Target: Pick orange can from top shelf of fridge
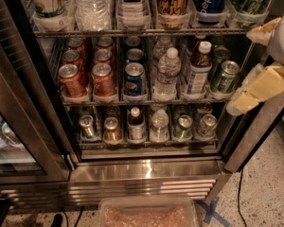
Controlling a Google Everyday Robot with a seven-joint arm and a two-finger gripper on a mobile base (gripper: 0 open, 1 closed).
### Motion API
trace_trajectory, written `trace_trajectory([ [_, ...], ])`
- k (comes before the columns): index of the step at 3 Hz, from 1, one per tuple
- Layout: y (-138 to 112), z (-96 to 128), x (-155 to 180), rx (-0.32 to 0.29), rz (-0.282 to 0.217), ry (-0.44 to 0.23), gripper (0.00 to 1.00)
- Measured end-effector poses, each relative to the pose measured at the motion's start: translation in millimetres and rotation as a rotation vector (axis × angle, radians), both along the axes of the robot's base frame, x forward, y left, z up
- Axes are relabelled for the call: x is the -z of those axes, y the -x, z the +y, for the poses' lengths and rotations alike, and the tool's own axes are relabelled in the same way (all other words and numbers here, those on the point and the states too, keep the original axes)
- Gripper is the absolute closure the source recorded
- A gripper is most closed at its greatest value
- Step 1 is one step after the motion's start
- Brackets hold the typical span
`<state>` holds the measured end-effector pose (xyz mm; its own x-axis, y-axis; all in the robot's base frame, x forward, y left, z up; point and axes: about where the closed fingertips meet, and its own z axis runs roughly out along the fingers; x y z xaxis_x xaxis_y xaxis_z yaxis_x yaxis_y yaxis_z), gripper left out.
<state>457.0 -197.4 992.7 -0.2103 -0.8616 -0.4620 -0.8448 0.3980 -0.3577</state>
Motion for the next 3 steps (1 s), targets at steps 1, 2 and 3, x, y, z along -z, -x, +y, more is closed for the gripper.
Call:
trace_trajectory([
  [1,-15.9,19.7,-17.4,0.008,-0.117,-0.152,0.00],
  [2,-19.9,25.2,-26.4,0.013,-0.144,-0.185,0.00],
  [3,-19.9,25.3,-26.4,0.013,-0.144,-0.185,0.00],
])
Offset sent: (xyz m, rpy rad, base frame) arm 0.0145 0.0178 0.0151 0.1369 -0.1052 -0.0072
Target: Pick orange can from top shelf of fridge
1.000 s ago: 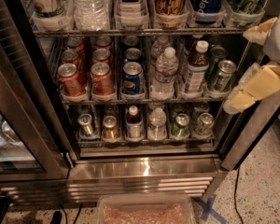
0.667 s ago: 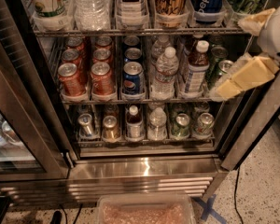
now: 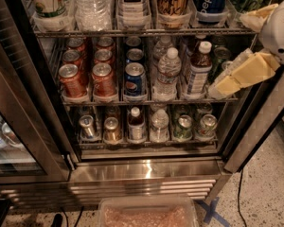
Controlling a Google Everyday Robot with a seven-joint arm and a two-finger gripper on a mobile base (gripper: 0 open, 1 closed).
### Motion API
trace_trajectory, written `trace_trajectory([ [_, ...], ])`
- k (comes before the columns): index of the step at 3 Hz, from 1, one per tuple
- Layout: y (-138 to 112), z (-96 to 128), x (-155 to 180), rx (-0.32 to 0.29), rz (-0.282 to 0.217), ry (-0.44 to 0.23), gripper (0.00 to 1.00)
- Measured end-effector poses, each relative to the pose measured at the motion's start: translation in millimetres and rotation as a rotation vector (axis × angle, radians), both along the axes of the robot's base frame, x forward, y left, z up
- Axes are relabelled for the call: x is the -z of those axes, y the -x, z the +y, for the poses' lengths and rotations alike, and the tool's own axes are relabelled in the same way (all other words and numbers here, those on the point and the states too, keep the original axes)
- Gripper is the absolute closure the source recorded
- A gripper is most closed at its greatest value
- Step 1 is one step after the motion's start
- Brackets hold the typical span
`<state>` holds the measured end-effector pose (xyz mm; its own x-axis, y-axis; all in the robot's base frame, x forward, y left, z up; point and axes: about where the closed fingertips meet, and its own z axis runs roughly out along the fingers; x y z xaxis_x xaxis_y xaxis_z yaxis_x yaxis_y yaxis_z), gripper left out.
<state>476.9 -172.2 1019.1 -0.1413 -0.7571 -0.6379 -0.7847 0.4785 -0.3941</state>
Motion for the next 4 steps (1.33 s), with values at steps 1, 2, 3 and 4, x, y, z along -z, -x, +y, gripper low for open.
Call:
trace_trajectory([
  [1,3,13,0,0.023,-0.028,-0.083,0.00],
  [2,-5,44,5,0.045,-0.071,-0.223,0.00],
  [3,-29,73,-6,0.080,-0.159,-0.353,0.18],
  [4,-54,79,-18,0.137,-0.237,-0.407,0.18],
])
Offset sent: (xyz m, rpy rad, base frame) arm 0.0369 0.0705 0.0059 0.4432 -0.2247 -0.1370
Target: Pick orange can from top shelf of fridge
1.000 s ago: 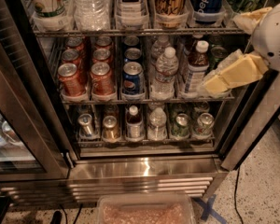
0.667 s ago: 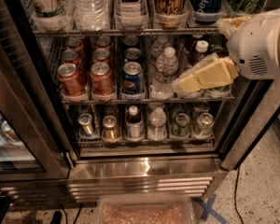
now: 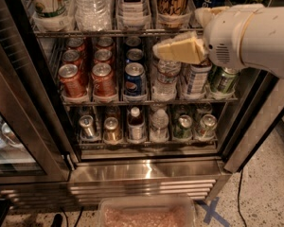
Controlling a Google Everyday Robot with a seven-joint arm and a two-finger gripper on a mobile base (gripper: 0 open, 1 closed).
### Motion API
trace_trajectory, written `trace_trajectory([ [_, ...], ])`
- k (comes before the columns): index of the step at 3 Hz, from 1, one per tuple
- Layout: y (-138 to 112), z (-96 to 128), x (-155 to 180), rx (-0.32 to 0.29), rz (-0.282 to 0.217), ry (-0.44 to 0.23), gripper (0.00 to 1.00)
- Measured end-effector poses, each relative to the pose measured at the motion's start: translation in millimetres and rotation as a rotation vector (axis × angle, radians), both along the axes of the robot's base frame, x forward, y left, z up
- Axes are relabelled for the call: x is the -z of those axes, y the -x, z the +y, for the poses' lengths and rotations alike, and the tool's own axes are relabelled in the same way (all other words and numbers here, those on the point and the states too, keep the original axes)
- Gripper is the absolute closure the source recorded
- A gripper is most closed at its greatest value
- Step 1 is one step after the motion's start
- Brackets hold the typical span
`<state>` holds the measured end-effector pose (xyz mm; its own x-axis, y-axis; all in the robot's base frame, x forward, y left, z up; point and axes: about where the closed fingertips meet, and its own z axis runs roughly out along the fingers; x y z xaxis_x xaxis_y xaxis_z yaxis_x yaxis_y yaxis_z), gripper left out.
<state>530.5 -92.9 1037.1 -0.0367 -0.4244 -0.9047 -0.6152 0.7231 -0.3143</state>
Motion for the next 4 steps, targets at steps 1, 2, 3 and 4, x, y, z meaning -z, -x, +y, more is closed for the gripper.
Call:
trace_trajectory([
  [1,-4,-3,-6,0.022,-0.022,-0.003,0.13],
  [2,12,-1,1,0.027,0.021,-0.030,0.15],
  [3,17,10,3,0.033,0.024,-0.080,0.19],
  [4,9,16,-3,0.054,-0.020,-0.112,0.13],
])
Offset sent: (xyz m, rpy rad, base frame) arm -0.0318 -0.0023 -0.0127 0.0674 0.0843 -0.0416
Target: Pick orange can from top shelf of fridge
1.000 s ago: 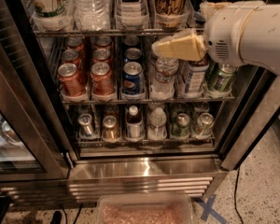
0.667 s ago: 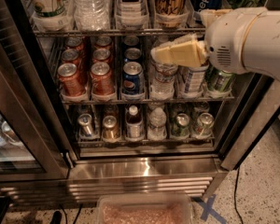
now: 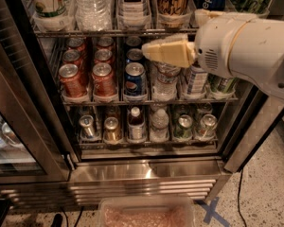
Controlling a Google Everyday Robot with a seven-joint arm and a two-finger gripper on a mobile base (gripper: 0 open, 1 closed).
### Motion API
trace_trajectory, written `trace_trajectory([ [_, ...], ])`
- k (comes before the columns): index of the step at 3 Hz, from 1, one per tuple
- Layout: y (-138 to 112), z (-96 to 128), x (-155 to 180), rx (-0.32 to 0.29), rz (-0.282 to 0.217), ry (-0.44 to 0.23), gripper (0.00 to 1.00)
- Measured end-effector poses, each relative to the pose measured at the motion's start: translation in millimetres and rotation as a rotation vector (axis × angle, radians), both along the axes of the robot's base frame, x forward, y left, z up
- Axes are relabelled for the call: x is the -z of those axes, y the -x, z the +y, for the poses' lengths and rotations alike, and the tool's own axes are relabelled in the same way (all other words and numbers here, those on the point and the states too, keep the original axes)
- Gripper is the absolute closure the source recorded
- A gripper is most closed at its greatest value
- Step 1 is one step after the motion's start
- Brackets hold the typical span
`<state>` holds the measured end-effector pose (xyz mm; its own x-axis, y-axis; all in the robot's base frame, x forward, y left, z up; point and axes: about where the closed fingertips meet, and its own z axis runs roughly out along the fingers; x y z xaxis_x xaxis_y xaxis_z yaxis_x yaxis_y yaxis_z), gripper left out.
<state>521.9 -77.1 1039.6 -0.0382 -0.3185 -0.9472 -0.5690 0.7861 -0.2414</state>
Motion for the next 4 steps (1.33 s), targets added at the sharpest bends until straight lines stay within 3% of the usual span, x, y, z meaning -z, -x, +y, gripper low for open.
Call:
trace_trajectory([
  [1,-22,5,-11,0.029,-0.068,-0.024,0.08],
  [2,-41,6,-16,0.066,-0.112,-0.037,0.10],
  [3,-52,6,-16,0.125,-0.139,-0.046,0.20],
  [4,-60,6,-17,0.179,-0.164,-0.049,0.16],
])
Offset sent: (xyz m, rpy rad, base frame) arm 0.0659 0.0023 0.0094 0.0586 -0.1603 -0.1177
